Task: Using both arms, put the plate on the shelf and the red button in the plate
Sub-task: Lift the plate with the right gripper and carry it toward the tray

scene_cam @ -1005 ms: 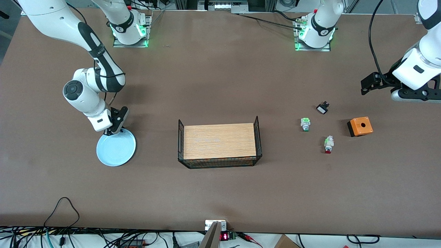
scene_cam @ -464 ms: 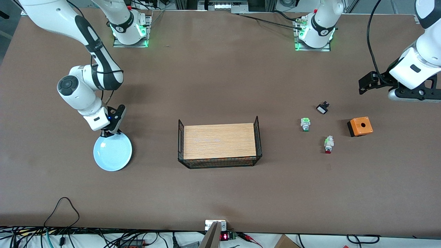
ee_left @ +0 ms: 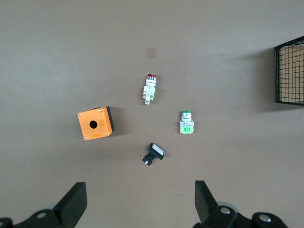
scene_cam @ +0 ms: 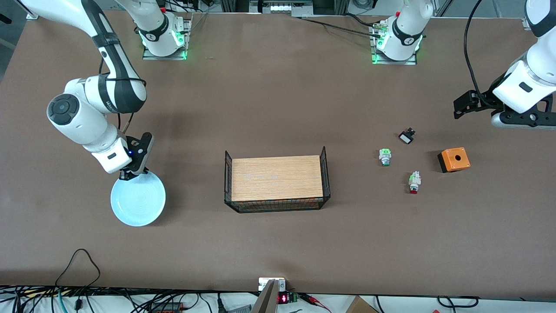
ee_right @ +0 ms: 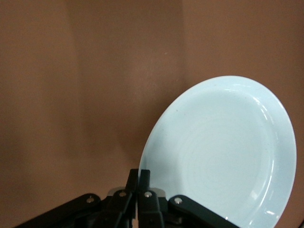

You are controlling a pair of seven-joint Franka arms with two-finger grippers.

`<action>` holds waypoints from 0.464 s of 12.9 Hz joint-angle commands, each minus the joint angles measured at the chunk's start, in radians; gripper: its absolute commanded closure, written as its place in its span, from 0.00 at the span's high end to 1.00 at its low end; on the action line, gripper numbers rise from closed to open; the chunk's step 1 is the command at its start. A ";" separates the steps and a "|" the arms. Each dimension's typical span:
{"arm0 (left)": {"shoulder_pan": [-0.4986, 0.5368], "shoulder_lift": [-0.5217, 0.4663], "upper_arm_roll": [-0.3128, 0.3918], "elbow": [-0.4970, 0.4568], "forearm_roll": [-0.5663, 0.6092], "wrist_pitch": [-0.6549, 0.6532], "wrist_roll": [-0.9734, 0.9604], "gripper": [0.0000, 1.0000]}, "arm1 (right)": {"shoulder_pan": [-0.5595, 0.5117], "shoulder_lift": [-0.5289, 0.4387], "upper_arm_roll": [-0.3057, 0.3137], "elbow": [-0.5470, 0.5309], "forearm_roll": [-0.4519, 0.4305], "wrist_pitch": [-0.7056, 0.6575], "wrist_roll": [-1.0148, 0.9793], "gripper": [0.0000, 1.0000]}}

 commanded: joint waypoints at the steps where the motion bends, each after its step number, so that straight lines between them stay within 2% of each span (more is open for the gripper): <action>1: 0.001 0.018 0.001 0.036 -0.021 -0.027 0.014 1.00 | -0.006 -0.005 0.054 0.094 0.007 -0.084 -0.018 0.00; 6: -0.001 0.018 0.001 0.036 -0.021 -0.027 0.014 1.00 | 0.006 -0.028 0.169 0.219 0.016 -0.193 -0.006 0.00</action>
